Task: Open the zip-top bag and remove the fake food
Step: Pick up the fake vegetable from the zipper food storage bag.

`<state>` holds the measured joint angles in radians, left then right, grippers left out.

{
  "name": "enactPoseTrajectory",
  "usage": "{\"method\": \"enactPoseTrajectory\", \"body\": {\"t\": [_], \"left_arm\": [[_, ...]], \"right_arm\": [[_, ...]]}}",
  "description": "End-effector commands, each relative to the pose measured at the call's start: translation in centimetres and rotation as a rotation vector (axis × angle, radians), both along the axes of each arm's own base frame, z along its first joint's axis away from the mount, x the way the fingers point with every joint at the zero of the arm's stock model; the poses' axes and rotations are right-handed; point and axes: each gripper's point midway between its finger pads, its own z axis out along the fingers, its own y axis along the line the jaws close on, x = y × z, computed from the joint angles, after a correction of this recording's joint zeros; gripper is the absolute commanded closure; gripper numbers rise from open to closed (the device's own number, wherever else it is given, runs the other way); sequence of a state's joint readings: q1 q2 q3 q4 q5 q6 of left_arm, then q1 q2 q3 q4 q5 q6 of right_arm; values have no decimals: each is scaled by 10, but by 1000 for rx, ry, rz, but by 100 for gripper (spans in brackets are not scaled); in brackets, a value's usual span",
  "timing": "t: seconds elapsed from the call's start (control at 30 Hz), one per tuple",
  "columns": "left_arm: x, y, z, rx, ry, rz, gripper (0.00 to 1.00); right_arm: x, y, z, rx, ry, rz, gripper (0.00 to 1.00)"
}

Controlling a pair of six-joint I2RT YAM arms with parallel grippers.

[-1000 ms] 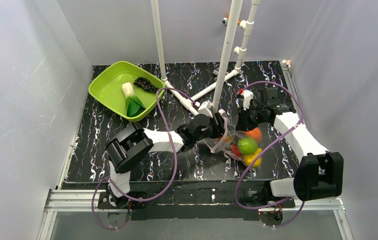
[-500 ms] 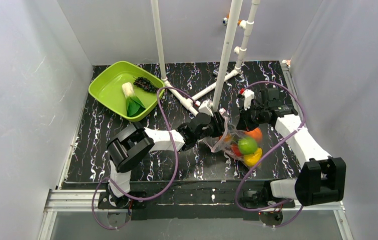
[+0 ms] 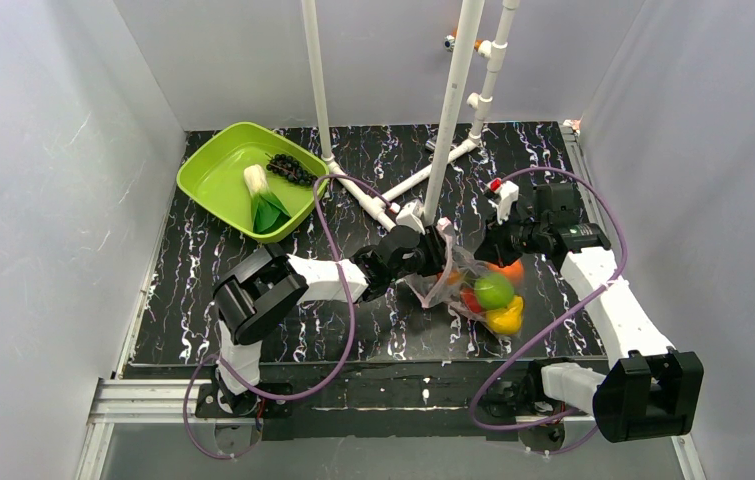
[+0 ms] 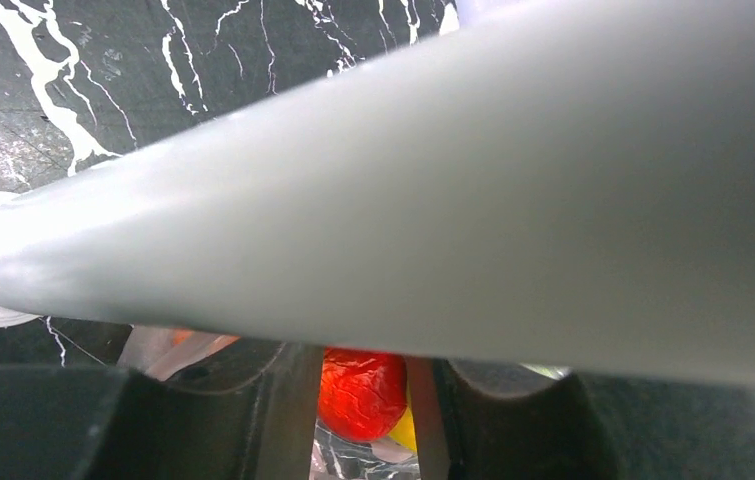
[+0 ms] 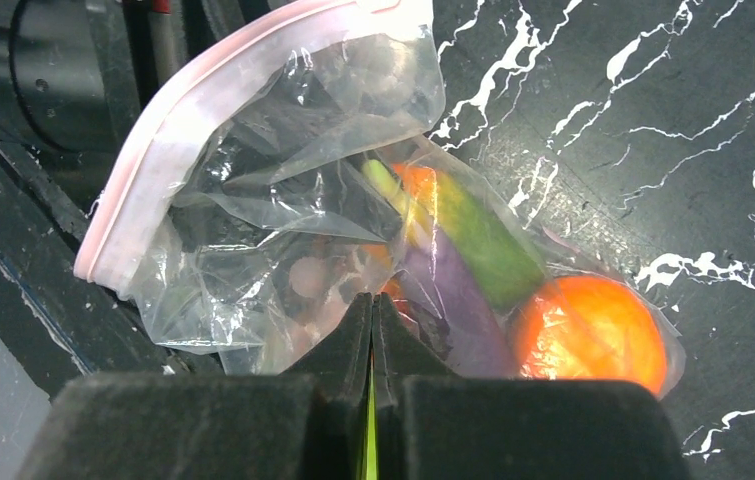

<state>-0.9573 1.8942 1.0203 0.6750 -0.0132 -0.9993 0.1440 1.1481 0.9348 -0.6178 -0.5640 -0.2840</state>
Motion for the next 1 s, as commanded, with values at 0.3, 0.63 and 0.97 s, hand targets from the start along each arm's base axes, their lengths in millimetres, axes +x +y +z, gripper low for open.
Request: {"method": "enactPoseTrajectory", "body": {"t": [0.3,0.63,0.97], "left_arm": [[12,4,16,7,-19,18,75],[-4,27,56,-4,-103,-15,100],[-34,45,62,3,-71,-95,100]], "right_arm": [[-3,8,8,53,-23,40,94],[-15,6,28,90,-85,71,56],[-79,26,54,287,-183,333,22]]}}
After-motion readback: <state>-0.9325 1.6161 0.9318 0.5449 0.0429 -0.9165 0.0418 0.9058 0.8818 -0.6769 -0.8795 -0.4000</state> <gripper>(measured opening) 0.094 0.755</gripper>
